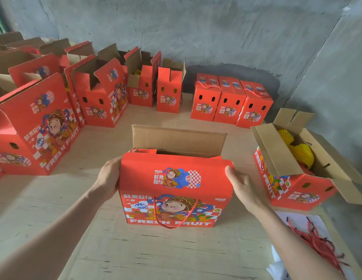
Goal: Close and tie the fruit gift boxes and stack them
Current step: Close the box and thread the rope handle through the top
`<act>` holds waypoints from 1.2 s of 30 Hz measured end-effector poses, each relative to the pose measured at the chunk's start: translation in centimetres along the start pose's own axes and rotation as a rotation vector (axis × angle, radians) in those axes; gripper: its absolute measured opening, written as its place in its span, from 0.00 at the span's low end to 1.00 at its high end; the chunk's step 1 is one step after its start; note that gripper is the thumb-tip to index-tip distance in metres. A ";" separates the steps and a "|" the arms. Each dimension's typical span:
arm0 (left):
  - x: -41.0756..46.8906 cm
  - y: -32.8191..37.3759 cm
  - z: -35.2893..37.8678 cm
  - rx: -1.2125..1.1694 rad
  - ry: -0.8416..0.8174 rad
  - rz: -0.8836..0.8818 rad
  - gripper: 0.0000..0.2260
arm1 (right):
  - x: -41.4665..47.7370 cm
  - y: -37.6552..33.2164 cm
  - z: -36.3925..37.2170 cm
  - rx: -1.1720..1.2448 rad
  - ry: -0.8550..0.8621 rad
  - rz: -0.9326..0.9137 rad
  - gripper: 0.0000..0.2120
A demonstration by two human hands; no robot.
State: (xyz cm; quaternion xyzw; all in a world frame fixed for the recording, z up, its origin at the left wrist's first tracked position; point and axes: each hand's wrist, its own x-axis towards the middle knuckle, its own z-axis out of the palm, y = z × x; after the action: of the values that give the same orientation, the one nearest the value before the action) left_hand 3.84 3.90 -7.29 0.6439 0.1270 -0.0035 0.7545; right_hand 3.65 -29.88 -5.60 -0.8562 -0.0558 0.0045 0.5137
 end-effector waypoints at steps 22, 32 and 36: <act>-0.1 -1.4 1.7 0.526 0.285 0.350 0.12 | 0.4 1.3 3.5 -0.234 0.381 -0.239 0.07; -0.2 -1.5 1.4 -0.019 0.230 0.070 0.12 | 2.9 1.6 2.8 -0.123 0.368 0.081 0.09; -0.4 -1.4 1.6 -0.094 0.227 0.070 0.09 | 2.9 1.9 3.1 -0.135 0.399 0.066 0.10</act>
State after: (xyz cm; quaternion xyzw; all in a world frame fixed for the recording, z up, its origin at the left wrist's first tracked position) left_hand 3.51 2.07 -8.38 0.6082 0.1892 0.1018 0.7641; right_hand 6.53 -27.74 -8.57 -0.8739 0.0749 -0.1518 0.4556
